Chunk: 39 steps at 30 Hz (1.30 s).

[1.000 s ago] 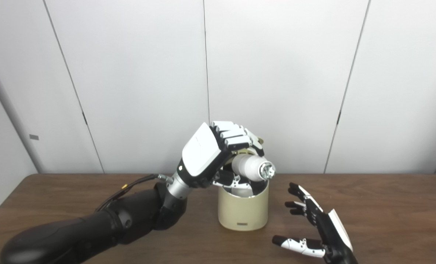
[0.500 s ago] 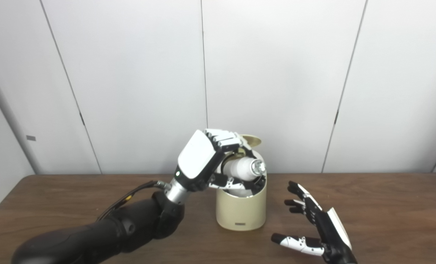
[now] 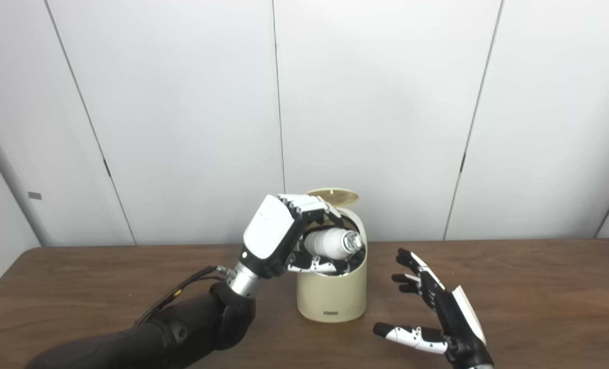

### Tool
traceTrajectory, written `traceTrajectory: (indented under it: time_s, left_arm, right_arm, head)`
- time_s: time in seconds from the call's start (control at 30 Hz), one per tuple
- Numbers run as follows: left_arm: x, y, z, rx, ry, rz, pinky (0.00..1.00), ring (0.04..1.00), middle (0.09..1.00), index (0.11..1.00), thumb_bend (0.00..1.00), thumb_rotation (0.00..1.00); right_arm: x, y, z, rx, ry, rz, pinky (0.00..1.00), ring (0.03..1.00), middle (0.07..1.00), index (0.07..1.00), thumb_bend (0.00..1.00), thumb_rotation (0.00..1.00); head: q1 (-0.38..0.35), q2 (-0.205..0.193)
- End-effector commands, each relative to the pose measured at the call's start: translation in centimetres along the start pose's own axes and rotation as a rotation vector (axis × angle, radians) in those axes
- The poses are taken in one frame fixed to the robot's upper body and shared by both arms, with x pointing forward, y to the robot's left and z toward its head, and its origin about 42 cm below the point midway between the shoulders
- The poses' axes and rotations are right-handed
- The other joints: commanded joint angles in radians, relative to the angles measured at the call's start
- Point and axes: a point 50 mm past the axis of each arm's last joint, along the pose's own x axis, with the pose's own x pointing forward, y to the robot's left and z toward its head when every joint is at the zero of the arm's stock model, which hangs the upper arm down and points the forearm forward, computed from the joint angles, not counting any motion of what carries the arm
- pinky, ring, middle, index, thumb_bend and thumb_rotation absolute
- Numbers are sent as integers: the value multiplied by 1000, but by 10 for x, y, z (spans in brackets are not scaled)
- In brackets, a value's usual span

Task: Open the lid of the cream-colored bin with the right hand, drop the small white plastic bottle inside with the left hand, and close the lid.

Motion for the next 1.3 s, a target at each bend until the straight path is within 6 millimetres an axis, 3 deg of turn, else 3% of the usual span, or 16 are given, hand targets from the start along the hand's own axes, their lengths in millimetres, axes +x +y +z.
traceTrajectory:
  time_s: [0.0,0.27,0.3,0.33,0.37,0.47,1.03,1.23,1.27]
  left_arm:
    - [9,7,-4,2,15,1,326,445,535,476,474,0]
    - [8,13,-9,0,50,26,328,453,535,519,475,0]
    - [9,14,-9,-7,51,22,419,532,593,509,498,29]
    - [10,15,-8,-11,53,20,477,583,632,589,665,43]
    - [12,16,-8,-23,58,15,514,614,657,638,768,51]
    - [15,21,-6,-35,50,14,578,678,726,712,856,68]
    - [18,30,-5,-23,10,42,594,703,765,723,877,90]
    - [16,42,3,-40,-46,103,430,537,611,614,776,4]
    - [16,44,5,-50,-48,108,412,517,555,554,651,2]
  right_arm:
    - [11,-5,15,1,-81,-18,742,785,900,904,776,331]
    - [12,-5,14,-3,-74,-19,728,774,893,900,780,340]
    - [12,-5,13,-4,-71,-18,729,776,894,902,779,339]
    - [12,-5,13,-6,-70,-17,730,777,895,903,778,339]
    - [13,-5,13,-4,-70,-16,730,778,895,904,778,339]
    - [13,-4,13,0,-71,-15,724,774,893,901,779,325]
    - [15,0,14,1,-71,-4,726,771,893,898,782,326]
    - [14,-2,12,2,-72,-6,724,773,892,899,784,334]
    - [14,-2,11,2,-71,-7,727,773,892,899,783,331]
  head:
    - [-1,0]
    - [7,4]
    - [8,3]
    - [10,2]
    - [11,3]
    - [11,3]
    - [17,-4]
    - [25,-5]
    - [28,-5]
